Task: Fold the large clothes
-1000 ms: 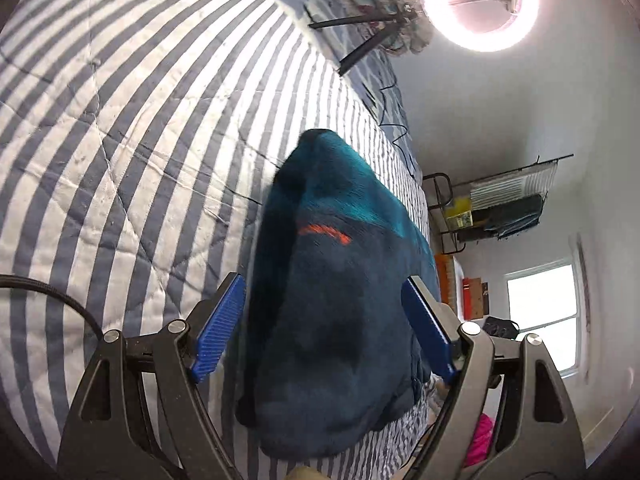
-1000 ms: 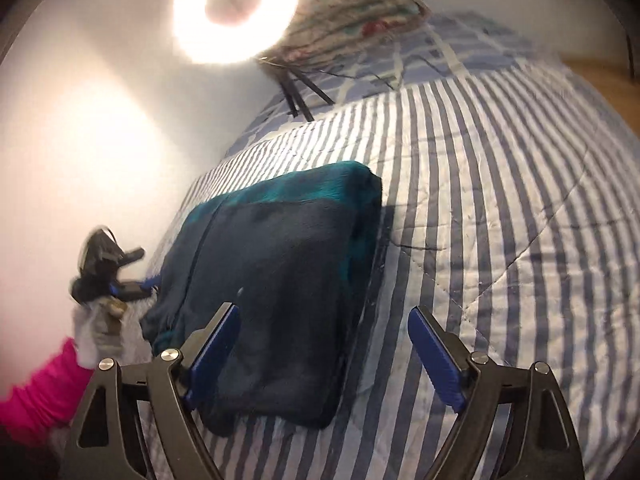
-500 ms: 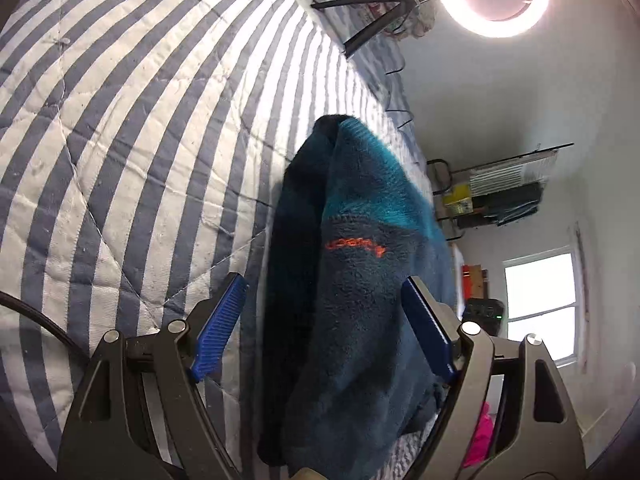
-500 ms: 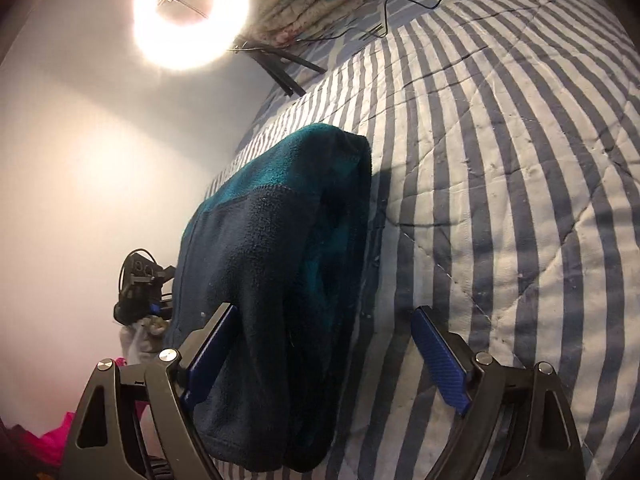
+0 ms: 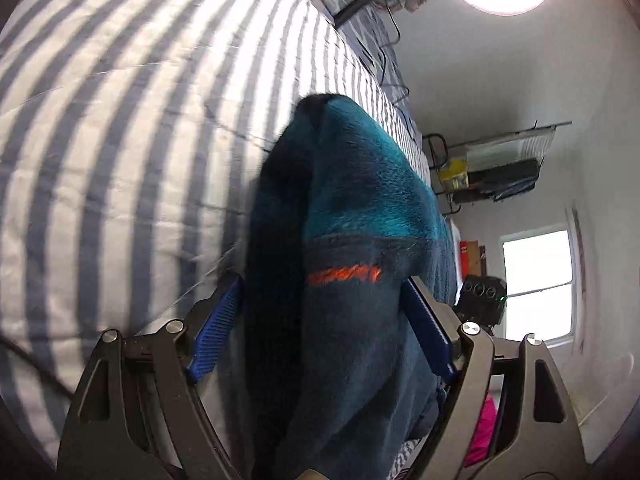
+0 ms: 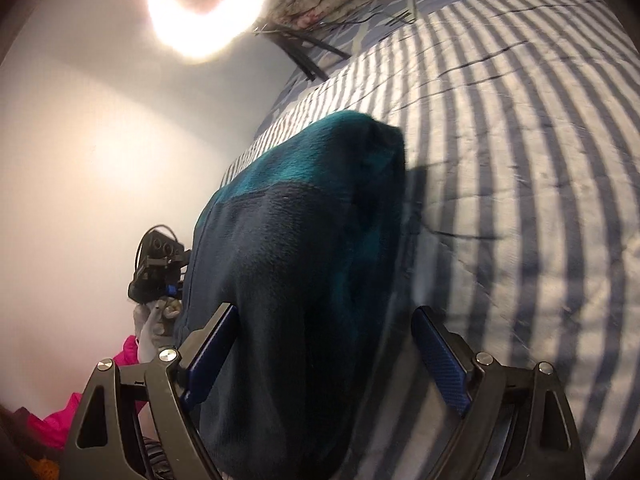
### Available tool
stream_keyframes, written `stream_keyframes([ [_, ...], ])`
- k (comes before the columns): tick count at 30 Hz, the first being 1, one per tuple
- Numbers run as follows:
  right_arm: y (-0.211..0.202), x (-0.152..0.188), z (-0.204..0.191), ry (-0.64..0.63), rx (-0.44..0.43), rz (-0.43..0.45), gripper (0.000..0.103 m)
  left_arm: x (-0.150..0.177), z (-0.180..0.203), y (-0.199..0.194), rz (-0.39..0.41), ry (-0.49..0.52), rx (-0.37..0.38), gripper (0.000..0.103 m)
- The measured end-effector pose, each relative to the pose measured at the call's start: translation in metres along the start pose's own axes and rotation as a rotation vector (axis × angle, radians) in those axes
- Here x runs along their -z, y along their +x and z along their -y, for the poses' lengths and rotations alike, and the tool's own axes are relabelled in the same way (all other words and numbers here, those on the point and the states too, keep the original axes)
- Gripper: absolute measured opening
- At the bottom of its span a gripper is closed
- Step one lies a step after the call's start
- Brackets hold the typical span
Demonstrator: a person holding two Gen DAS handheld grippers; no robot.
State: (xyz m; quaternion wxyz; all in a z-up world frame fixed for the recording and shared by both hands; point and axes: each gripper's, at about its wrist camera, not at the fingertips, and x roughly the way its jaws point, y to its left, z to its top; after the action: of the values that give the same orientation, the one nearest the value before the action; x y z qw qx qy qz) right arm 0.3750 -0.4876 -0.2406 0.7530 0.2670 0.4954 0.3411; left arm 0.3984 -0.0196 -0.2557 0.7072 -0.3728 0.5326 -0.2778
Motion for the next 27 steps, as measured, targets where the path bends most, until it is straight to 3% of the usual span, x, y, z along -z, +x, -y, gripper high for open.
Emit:
stream_keyframes([
  [3, 0.018, -0.004, -0.005, 0.001, -0.043, -0.028, 0.078, 0.001, 0.010, 0.009, -0.015, 0.041, -0.028, 0.078],
  [5, 0.027, -0.005, -0.013, -0.029, -0.026, -0.042, 0.077, 0.003, 0.012, 0.009, -0.019, 0.048, -0.040, 0.065],
  [11, 0.025, -0.005, -0.016, -0.033, -0.019, -0.058, 0.060, 0.014, 0.018, -0.002, 0.007, 0.080, -0.088, 0.050],
  [19, 0.022, -0.005, -0.041, -0.094, 0.081, -0.035, 0.045, 0.025, 0.049, -0.011, 0.063, 0.172, -0.217, 0.040],
  [27, 0.020, -0.011, -0.077, -0.171, 0.209, -0.016, 0.040, 0.036, 0.085, -0.019, 0.120, 0.255, -0.310, 0.035],
])
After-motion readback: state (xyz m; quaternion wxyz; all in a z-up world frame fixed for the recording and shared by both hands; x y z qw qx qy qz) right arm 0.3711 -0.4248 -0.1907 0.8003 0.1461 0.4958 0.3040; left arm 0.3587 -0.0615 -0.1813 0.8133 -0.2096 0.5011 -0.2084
